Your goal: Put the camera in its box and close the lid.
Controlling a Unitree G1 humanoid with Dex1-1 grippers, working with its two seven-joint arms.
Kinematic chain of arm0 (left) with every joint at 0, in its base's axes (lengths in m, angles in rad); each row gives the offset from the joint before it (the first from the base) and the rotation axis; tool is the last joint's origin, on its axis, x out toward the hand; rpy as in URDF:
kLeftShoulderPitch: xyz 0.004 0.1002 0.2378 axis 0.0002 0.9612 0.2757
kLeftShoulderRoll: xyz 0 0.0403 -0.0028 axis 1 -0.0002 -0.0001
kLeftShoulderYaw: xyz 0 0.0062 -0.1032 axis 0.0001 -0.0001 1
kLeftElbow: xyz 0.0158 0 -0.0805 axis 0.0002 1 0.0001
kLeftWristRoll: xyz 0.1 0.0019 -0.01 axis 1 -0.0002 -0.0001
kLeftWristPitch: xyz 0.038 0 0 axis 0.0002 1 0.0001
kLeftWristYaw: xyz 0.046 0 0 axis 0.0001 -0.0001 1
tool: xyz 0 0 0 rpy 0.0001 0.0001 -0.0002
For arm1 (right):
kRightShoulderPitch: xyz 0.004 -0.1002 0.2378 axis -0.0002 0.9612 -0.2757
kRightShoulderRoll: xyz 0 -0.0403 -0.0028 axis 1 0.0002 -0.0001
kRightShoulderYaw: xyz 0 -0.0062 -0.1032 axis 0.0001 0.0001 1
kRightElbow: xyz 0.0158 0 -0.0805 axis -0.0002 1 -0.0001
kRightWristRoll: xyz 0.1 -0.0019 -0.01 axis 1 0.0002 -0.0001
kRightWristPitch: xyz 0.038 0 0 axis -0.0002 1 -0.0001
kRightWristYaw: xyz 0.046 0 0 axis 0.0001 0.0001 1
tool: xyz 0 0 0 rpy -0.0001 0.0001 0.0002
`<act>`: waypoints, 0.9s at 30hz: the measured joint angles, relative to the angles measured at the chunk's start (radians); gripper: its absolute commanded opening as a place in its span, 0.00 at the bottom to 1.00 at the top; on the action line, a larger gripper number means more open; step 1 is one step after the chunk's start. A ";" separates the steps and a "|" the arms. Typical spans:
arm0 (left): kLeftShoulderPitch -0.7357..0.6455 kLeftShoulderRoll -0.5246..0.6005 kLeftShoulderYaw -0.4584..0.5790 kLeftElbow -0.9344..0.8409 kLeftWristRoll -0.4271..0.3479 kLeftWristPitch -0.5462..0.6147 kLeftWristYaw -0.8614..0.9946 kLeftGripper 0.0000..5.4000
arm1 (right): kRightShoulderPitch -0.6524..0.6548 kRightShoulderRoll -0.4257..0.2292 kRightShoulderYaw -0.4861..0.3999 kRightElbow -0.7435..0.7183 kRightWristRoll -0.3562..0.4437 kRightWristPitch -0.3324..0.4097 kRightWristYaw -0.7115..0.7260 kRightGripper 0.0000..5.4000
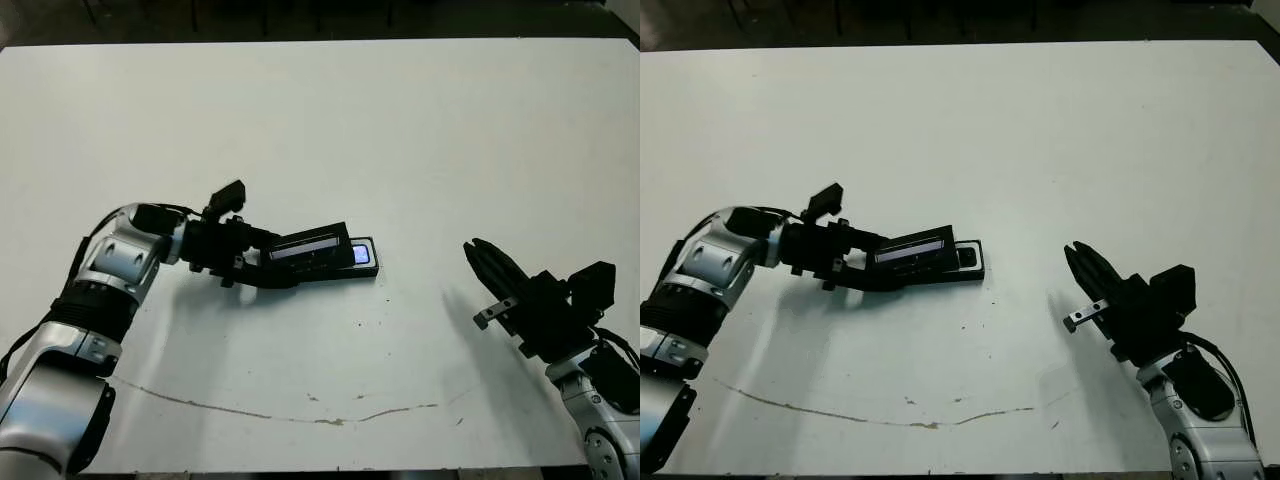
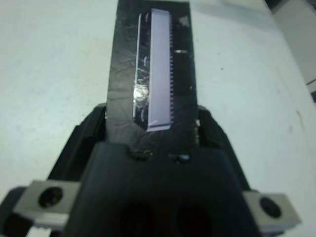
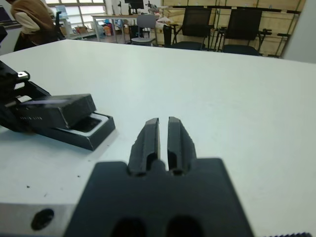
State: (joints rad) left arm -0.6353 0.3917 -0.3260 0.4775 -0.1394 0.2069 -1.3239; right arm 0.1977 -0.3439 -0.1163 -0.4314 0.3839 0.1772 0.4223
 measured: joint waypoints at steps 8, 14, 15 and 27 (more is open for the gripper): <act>-0.031 -0.044 -0.073 -0.005 0.050 -0.026 0.070 0.52 | 0.009 0.000 -0.012 -0.045 0.020 0.035 -0.014 0.00; -0.061 -0.060 -0.105 0.016 0.074 -0.042 0.080 0.52 | 0.024 0.000 -0.012 -0.082 0.009 0.042 -0.036 0.00; -0.068 -0.061 -0.109 0.017 0.080 -0.041 0.080 0.52 | 0.027 0.001 -0.012 -0.086 0.011 0.046 -0.037 0.00; -0.183 -0.085 -0.165 0.119 0.104 0.009 0.019 0.52 | 0.037 0.002 -0.006 -0.099 -0.002 0.043 -0.044 0.00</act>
State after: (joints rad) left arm -0.8183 0.3071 -0.4907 0.5966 -0.0352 0.2154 -1.3050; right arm 0.2345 -0.3423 -0.1222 -0.5308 0.3816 0.2199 0.3780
